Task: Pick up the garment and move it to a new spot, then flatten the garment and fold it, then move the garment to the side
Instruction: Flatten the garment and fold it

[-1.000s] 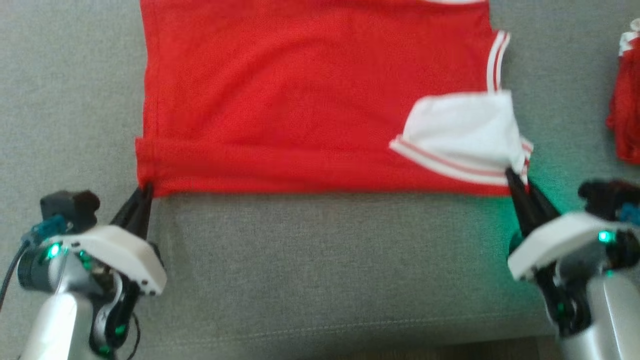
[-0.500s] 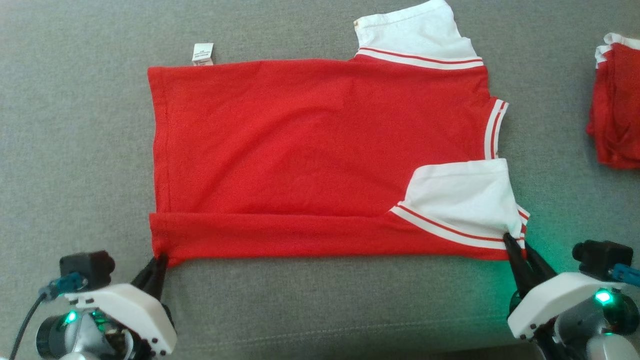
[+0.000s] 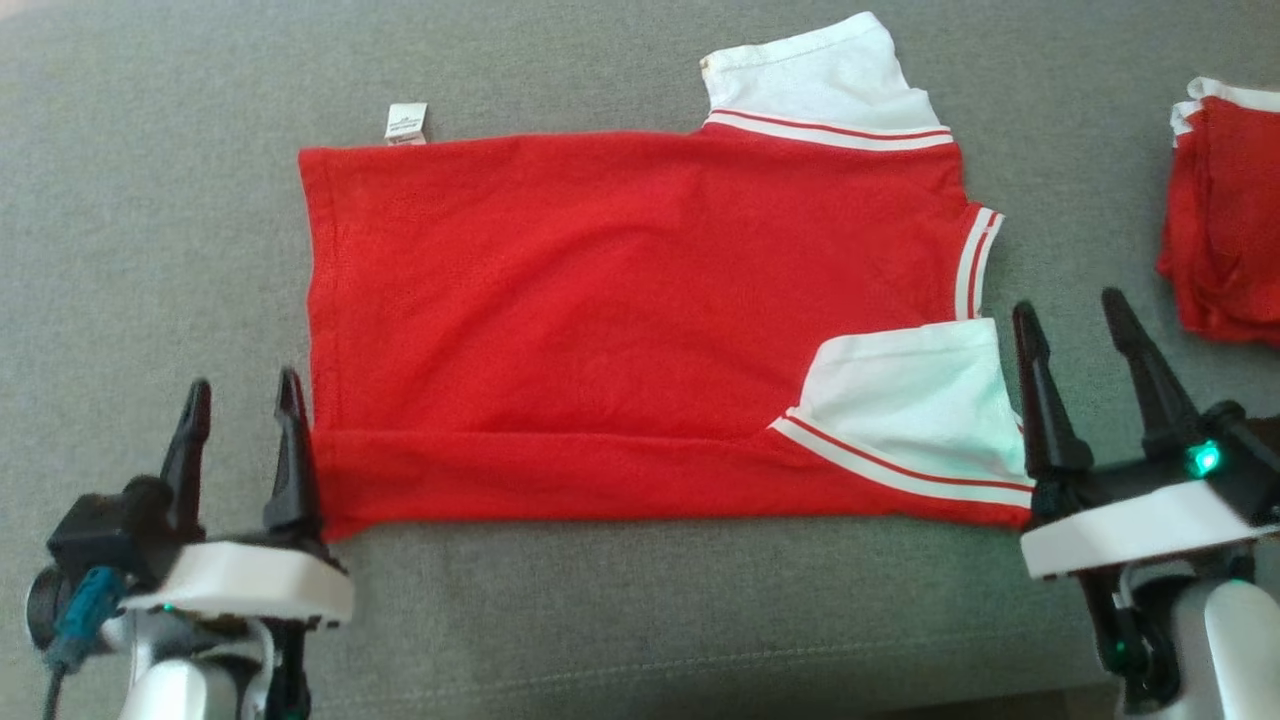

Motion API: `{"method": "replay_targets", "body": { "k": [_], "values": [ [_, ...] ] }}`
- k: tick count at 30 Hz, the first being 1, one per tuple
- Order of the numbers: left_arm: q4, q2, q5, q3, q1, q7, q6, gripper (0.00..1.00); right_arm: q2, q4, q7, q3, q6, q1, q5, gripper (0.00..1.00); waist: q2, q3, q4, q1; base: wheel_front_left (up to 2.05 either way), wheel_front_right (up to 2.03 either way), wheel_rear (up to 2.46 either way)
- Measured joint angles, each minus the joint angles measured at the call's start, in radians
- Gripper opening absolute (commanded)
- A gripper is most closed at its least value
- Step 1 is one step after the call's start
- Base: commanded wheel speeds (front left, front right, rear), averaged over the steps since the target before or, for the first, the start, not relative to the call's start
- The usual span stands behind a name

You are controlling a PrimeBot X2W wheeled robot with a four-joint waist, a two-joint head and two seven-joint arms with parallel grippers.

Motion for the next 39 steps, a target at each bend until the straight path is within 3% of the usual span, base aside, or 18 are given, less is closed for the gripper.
{"method": "replay_targets", "body": {
  "k": [6, 15, 20, 27, 39],
  "values": [
    [-0.025, -0.012, 0.046, -0.026, -0.028, -0.045, 0.017, 1.00, -0.002, -0.039, -0.008, 0.011, 0.000, -0.014, -0.009, 1.00, 0.0000, -0.007, -0.002, 0.0000, 0.00, 0.00, 0.00],
    [0.007, -0.009, 0.048, -0.046, -0.071, -0.048, 0.009, 1.00, -0.001, -0.048, -0.004, 0.009, 0.000, -0.014, -0.008, 1.00, 0.0000, 0.008, 0.003, 0.0000, 0.00, 0.00, 0.00],
    [0.105, 0.009, 0.033, -0.060, -0.227, 0.013, -0.049, 1.00, -0.001, -0.056, 0.003, 0.007, 0.000, -0.025, -0.007, 1.00, 0.0000, 0.050, 0.005, 0.0000, 0.00, 0.00, 0.00],
    [0.380, 0.033, -0.082, -0.045, -0.529, 0.162, -0.148, 1.00, 0.002, -0.041, 0.000, 0.035, 0.000, -0.095, 0.007, 1.00, 0.0000, 0.117, -0.013, 0.0000, 0.00, 0.00, 0.00],
    [0.766, 0.107, -0.126, -0.030, -0.780, 0.280, -0.241, 1.00, 0.012, 0.035, -0.038, 0.051, 0.000, -0.130, 0.029, 1.00, 0.0000, 0.168, -0.083, 0.0000, 0.00, 0.00, 0.00]
  ]
}}
